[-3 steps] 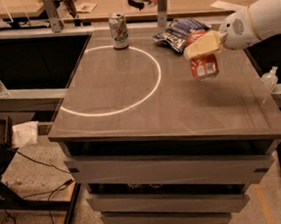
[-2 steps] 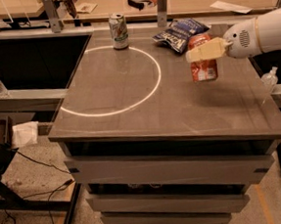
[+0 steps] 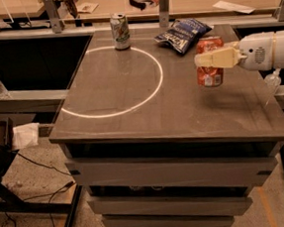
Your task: Place coke can upright
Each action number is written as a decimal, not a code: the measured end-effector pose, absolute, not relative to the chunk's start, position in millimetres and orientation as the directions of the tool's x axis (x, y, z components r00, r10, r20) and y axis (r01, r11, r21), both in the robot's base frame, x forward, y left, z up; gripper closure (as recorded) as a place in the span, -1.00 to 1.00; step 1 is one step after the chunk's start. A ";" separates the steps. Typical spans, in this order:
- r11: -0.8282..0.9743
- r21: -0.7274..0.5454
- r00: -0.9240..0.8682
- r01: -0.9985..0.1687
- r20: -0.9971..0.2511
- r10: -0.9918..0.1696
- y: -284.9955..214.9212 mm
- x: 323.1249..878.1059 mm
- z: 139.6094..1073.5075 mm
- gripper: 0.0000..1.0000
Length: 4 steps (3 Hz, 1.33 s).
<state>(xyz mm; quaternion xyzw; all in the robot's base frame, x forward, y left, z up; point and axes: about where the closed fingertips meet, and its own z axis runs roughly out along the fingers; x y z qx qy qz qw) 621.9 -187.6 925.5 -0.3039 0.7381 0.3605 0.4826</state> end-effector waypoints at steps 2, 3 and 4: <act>0.624 0.068 -0.202 -0.778 -0.968 -0.146 -184.3 605.0 923.1 1.00; 0.624 0.069 -0.203 -0.778 -0.968 -0.146 -184.5 605.0 923.2 1.00; 0.642 0.074 -0.191 -0.763 -0.975 -0.114 -186.8 602.2 913.4 1.00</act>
Offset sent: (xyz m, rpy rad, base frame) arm -0.0288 -0.0001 -0.0066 -0.1230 -0.2497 -0.1481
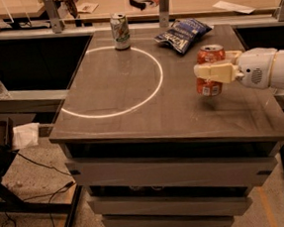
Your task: Place coke can upright
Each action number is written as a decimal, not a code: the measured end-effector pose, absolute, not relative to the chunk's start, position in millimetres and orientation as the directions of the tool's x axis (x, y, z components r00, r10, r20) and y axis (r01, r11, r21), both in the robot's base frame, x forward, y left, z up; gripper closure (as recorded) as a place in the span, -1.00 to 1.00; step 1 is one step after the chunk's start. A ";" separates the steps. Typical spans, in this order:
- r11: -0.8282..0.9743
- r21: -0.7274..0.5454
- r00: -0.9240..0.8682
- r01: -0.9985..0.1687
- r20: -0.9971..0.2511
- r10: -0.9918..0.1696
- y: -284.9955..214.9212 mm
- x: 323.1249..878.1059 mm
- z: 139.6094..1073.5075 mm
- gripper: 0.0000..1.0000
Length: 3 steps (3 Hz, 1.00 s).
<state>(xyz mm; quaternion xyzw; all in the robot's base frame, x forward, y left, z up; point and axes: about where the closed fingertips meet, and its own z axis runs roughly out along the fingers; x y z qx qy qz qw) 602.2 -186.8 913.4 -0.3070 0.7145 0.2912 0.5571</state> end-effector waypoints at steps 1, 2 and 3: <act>0.599 0.088 -0.147 -0.796 -0.988 -0.050 -182.9 601.0 908.0 1.00; 0.503 0.114 -0.124 -0.857 -0.992 0.015 -175.0 598.3 903.0 1.00; 0.414 0.099 -0.098 -0.905 -0.995 0.023 -168.7 591.2 899.4 1.00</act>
Offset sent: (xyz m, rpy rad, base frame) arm -0.0140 0.0140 -0.0159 0.2570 -0.0805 0.2987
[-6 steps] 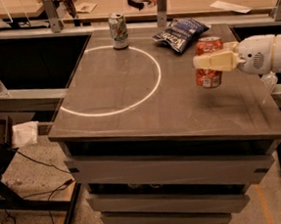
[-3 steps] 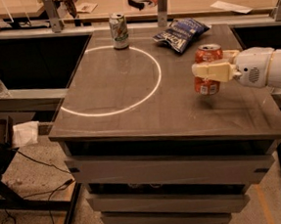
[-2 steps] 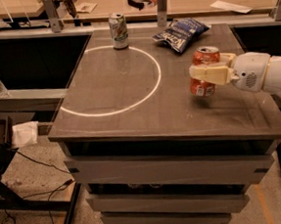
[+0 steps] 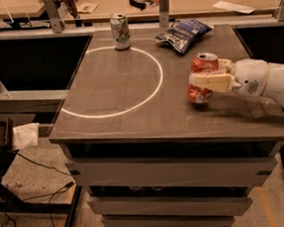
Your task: Place coke can upright
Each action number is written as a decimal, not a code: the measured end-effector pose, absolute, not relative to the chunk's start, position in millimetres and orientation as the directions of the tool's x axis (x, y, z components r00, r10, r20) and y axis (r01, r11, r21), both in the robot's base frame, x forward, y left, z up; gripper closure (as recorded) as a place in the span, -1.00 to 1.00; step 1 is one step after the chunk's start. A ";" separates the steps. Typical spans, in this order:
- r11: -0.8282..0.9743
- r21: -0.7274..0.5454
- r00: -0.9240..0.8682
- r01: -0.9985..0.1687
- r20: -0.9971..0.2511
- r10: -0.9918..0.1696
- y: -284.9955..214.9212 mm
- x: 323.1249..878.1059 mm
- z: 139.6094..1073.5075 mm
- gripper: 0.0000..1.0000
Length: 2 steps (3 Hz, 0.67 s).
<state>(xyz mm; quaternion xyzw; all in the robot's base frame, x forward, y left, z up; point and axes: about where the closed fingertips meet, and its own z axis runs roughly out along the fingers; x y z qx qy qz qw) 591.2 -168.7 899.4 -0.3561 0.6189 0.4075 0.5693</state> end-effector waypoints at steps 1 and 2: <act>0.355 0.052 -0.054 -0.934 -0.999 0.004 -165.6 585.0 899.2 1.00; 0.325 0.014 -0.019 -0.946 -1.000 -0.011 -164.2 579.0 898.7 1.00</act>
Offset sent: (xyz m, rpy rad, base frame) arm -0.0199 -0.0007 -0.0029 -0.0459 -0.1221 0.1253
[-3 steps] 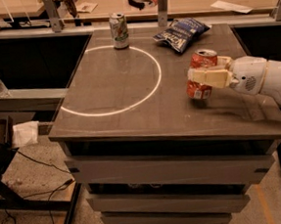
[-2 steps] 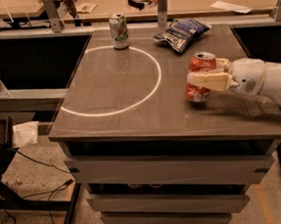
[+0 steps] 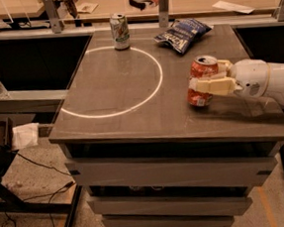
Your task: Place coke can upright
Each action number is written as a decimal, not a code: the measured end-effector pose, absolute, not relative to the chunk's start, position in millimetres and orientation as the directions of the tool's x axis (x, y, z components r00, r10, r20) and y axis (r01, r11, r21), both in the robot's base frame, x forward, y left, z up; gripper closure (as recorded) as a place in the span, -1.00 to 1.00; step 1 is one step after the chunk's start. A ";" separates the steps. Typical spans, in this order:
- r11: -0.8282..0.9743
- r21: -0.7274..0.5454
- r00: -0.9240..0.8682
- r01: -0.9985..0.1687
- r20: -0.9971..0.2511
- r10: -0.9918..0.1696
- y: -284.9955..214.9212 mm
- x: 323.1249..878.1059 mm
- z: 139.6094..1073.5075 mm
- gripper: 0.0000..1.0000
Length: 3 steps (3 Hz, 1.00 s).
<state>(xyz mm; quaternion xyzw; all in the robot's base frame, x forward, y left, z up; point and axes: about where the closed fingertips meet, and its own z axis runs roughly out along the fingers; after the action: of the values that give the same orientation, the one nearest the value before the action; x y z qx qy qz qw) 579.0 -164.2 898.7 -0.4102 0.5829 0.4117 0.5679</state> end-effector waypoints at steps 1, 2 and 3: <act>0.301 -0.020 0.013 -0.954 -1.000 -0.023 -163.3 572.1 898.0 1.00; 0.282 -0.064 0.052 -0.957 -0.998 -0.047 -163.2 563.2 896.6 1.00; 0.267 -0.101 0.085 -0.958 -0.994 -0.073 -162.2 553.4 893.6 1.00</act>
Offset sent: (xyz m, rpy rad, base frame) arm -0.0271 -0.0056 -0.0052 -0.0715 -0.1184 0.0542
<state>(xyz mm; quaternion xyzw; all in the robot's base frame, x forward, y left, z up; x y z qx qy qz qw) 553.4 -162.2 893.6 -0.4649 0.5545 0.3875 0.5711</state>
